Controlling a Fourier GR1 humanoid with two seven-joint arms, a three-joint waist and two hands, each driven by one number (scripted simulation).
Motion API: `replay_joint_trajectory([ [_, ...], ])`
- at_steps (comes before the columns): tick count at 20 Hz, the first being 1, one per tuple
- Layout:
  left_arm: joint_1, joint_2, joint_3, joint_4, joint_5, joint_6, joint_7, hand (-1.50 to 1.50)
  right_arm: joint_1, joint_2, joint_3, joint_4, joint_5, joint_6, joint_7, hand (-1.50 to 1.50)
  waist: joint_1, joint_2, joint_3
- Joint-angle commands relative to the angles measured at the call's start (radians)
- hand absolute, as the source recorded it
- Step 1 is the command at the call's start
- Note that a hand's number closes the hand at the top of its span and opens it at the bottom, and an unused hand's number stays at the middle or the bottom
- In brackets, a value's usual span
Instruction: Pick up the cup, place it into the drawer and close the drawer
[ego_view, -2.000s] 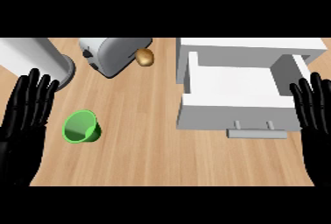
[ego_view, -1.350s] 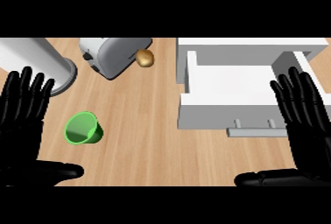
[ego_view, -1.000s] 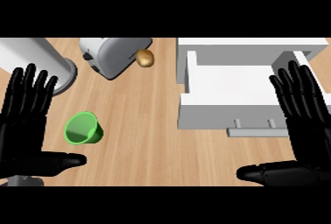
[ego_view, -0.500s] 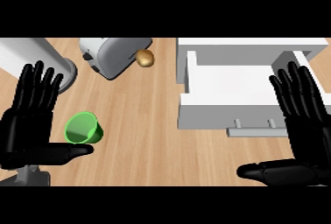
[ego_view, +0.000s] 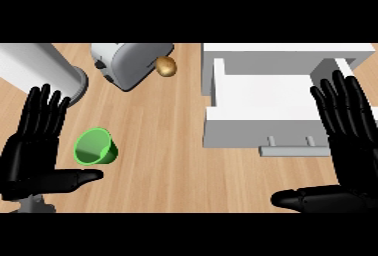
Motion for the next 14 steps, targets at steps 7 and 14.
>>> replay_joint_trajectory([
  [7, 0.083, 0.002, 0.029, 0.162, -0.051, -0.044, -0.150, -1.50, 0.011, -0.019, -0.036, -0.016, -0.024, 0.023, 0.016, -1.50, -0.001, 0.000, 0.000],
  [14, -0.004, 0.030, 0.085, 0.363, -0.059, -0.040, -0.235, -1.50, -0.031, -0.031, -0.070, 0.067, -0.067, 0.059, -0.014, -1.50, -0.001, 0.001, 0.000],
])
